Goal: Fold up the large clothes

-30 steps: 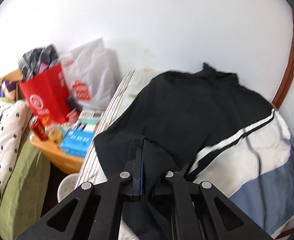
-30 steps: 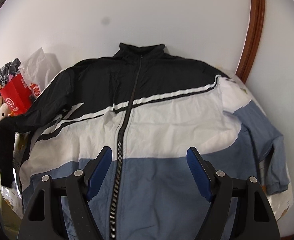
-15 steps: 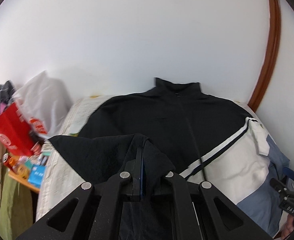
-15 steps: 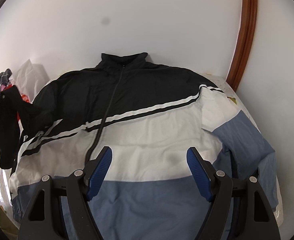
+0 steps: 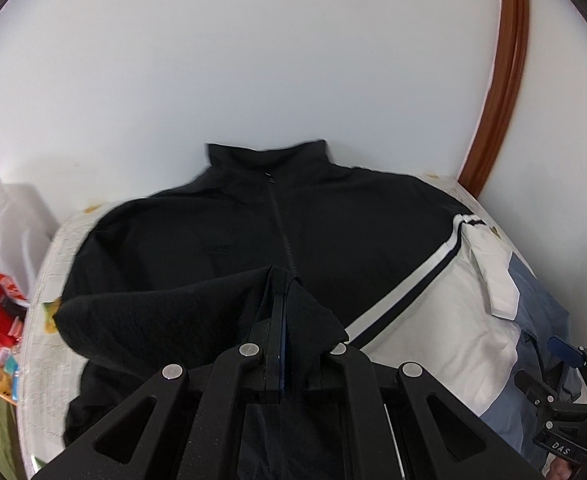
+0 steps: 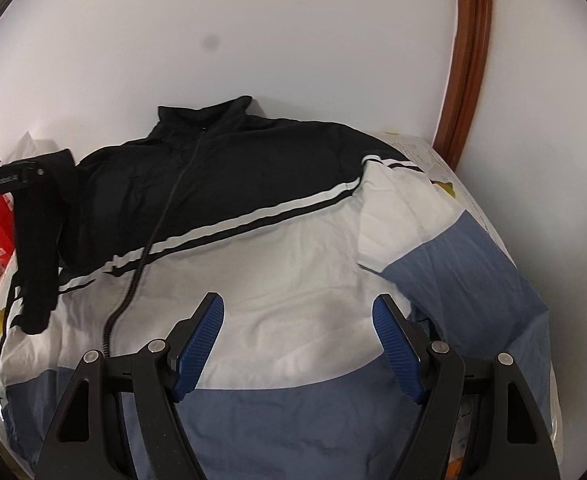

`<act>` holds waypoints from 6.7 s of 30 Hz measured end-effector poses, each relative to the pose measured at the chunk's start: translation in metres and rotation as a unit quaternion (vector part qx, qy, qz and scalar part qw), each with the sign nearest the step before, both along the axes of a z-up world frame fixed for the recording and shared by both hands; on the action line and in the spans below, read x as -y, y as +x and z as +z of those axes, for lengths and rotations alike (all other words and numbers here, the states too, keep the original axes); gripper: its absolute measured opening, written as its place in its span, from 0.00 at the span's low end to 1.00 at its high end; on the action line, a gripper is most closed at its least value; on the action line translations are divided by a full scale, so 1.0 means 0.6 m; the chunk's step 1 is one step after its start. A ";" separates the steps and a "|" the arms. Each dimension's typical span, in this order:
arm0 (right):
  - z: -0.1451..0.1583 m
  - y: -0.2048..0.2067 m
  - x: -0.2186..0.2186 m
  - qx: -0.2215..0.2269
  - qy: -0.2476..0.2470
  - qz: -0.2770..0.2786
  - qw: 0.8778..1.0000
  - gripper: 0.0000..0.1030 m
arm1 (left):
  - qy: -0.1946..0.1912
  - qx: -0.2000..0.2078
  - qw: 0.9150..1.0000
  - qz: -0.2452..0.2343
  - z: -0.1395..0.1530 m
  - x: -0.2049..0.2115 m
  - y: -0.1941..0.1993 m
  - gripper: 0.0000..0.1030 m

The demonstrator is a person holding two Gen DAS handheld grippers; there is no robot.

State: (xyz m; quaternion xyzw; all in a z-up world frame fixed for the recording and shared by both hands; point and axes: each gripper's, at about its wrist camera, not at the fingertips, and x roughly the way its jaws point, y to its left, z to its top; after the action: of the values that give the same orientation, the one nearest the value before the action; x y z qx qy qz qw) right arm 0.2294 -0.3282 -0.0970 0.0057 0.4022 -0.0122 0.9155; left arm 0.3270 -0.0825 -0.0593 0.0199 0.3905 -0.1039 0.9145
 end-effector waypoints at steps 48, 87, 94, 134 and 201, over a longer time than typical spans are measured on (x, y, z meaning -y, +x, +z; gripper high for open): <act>0.042 -0.056 -0.088 0.022 -0.012 0.056 0.998 0.70 | -0.008 -0.055 0.998 0.016 -0.027 0.003 -0.059 0.90; -0.003 0.062 -0.257 -0.041 0.025 0.115 0.992 0.56 | 0.045 -0.020 0.987 0.153 -0.072 -0.327 -0.093 0.89; -0.038 0.133 -0.245 -0.055 0.059 0.129 0.988 0.07 | 0.037 -0.054 0.982 0.176 -0.131 -0.356 -0.031 0.87; -0.013 0.126 -0.159 -0.017 -0.021 0.148 0.989 0.09 | 0.073 -0.069 0.979 0.178 -0.164 -0.330 -0.009 0.86; -0.050 0.141 0.246 0.002 0.040 -0.123 0.992 0.10 | 0.093 -0.072 0.981 0.154 -0.183 -0.279 0.013 0.86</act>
State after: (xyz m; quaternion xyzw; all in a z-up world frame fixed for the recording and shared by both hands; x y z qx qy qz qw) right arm 0.3143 -0.4755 -0.1272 0.0920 0.3967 -0.1084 0.9069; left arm 0.3347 0.0848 -0.1690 0.0366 0.4617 0.0736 0.8832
